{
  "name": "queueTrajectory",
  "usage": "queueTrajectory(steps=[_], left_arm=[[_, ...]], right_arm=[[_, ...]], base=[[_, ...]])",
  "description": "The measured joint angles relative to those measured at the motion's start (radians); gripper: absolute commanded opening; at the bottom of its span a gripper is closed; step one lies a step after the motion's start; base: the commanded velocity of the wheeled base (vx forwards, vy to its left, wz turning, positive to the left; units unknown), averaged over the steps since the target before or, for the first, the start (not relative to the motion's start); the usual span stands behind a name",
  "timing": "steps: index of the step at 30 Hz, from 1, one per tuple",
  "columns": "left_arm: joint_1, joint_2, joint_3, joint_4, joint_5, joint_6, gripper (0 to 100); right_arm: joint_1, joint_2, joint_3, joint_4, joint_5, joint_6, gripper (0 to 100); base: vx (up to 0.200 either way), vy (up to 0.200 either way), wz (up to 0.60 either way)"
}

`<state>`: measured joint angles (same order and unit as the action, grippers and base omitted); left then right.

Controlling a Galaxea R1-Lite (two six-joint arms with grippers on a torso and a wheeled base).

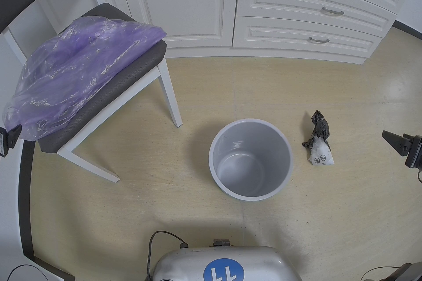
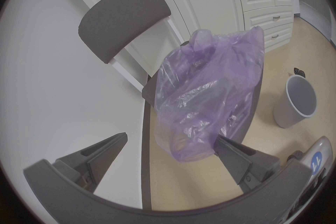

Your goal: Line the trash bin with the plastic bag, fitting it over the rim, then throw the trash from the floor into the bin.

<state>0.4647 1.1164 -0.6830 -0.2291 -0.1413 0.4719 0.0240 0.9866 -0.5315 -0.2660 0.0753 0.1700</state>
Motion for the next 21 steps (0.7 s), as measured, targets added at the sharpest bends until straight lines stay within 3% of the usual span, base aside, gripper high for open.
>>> queueTrajectory(steps=[11,21], left_arm=[[-0.049,0.057,-0.069,-0.001,0.001,-0.102,100],[-0.070,0.068,-0.028,0.002,0.003,-0.102,100]], right_arm=[[-0.007,0.029,-0.001,-0.052,0.001,0.000,100],[-0.008,0.036,-0.004,-0.053,0.001,0.000,100]], base=[[0.000,0.000,0.00],[0.000,0.000,0.00]])
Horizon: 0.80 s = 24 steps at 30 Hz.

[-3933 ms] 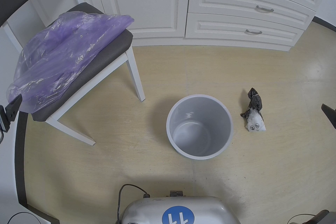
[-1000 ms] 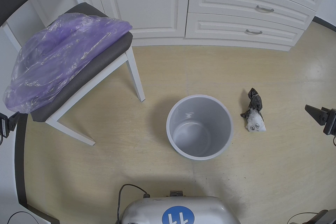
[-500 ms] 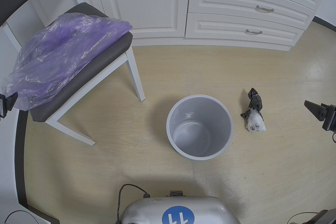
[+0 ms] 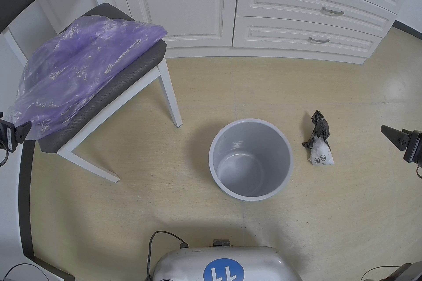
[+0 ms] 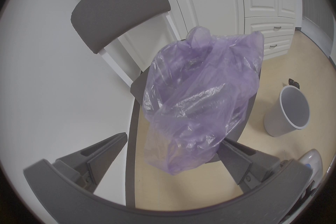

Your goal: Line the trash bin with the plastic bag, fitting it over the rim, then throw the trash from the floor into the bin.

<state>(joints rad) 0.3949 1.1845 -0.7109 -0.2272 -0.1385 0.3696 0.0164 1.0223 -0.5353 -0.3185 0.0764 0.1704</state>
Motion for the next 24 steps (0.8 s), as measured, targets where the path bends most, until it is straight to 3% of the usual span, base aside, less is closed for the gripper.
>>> queueTrajectory(steps=[15,20,24], left_arm=[[0.010,0.001,0.044,-0.024,0.007,0.047,100],[0.010,0.007,0.066,-0.158,0.021,0.061,100],[0.013,0.020,0.083,-0.280,0.079,0.064,100]], right_arm=[[-0.004,0.001,0.000,0.000,0.024,0.001,100],[-0.006,0.000,0.000,0.000,0.024,0.001,100],[-0.006,-0.001,0.000,0.000,0.025,0.001,100]], base=[[0.000,0.000,0.00],[0.000,0.000,0.00],[0.000,0.000,0.00]])
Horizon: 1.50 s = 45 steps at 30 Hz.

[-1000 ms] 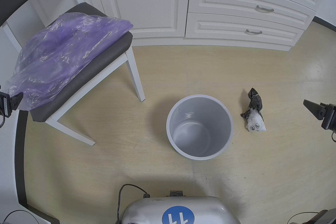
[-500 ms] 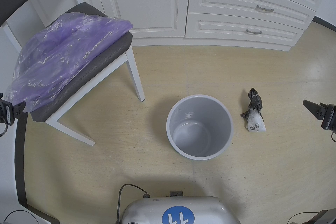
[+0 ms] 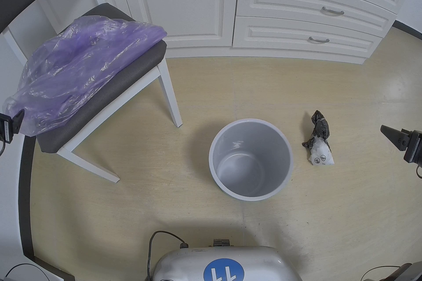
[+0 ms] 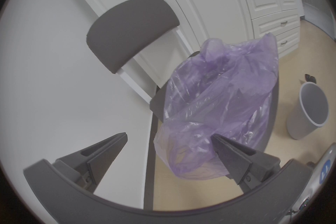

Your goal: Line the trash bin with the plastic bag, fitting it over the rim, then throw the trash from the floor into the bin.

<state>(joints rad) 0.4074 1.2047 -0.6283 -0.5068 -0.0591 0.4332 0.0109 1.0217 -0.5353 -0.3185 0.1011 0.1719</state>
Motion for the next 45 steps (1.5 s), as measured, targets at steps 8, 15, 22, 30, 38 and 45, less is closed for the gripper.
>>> queueTrajectory(steps=[8,15,22,30,38,45], left_arm=[[0.002,0.026,0.016,-0.049,0.038,0.014,100],[-0.003,0.050,0.023,-0.053,0.038,0.051,100],[-0.009,0.063,0.023,-0.053,0.033,0.044,0],[-0.014,0.074,0.026,-0.053,-0.021,0.024,0],[-0.112,0.008,0.043,-0.053,-0.178,-0.179,0],[-0.343,-0.096,0.039,-0.053,-0.186,-0.320,0]], right_arm=[[-0.003,-0.005,0.000,0.000,0.000,0.000,100],[-0.003,-0.007,-0.002,0.000,0.000,0.000,100],[-0.004,-0.008,-0.002,0.000,0.000,0.000,100],[-0.004,-0.007,0.001,0.000,0.000,0.000,100],[0.019,-0.002,0.004,-0.001,-0.003,-0.010,100],[0.138,0.006,0.018,-0.046,-0.066,-0.018,100]], base=[[0.000,0.000,0.00],[0.000,0.000,0.00],[0.000,0.000,0.00],[0.000,0.000,0.00],[0.000,0.000,0.00],[0.000,0.000,0.00]])
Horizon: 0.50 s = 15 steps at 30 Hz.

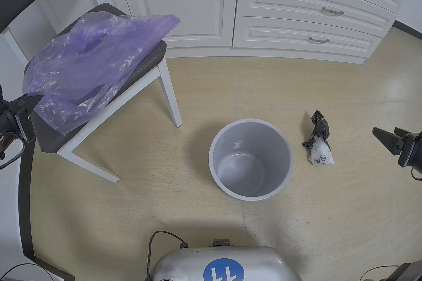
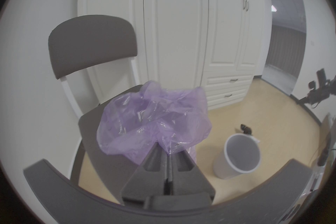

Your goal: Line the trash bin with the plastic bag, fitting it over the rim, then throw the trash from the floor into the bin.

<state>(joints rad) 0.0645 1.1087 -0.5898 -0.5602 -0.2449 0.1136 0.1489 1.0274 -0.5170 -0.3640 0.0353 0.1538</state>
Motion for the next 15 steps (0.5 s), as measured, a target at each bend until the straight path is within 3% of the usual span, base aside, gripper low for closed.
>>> queueTrajectory(steps=[7,15], left_arm=[[-0.164,-0.043,-0.005,-0.010,0.018,-0.050,0],[-0.236,0.017,0.020,-0.224,0.143,-0.056,0]], right_arm=[[0.182,0.031,0.039,-0.073,-0.149,-0.008,100],[0.230,0.069,0.053,-0.083,-0.172,-0.009,100]], base=[[0.000,0.000,0.00],[0.000,0.000,0.00]])
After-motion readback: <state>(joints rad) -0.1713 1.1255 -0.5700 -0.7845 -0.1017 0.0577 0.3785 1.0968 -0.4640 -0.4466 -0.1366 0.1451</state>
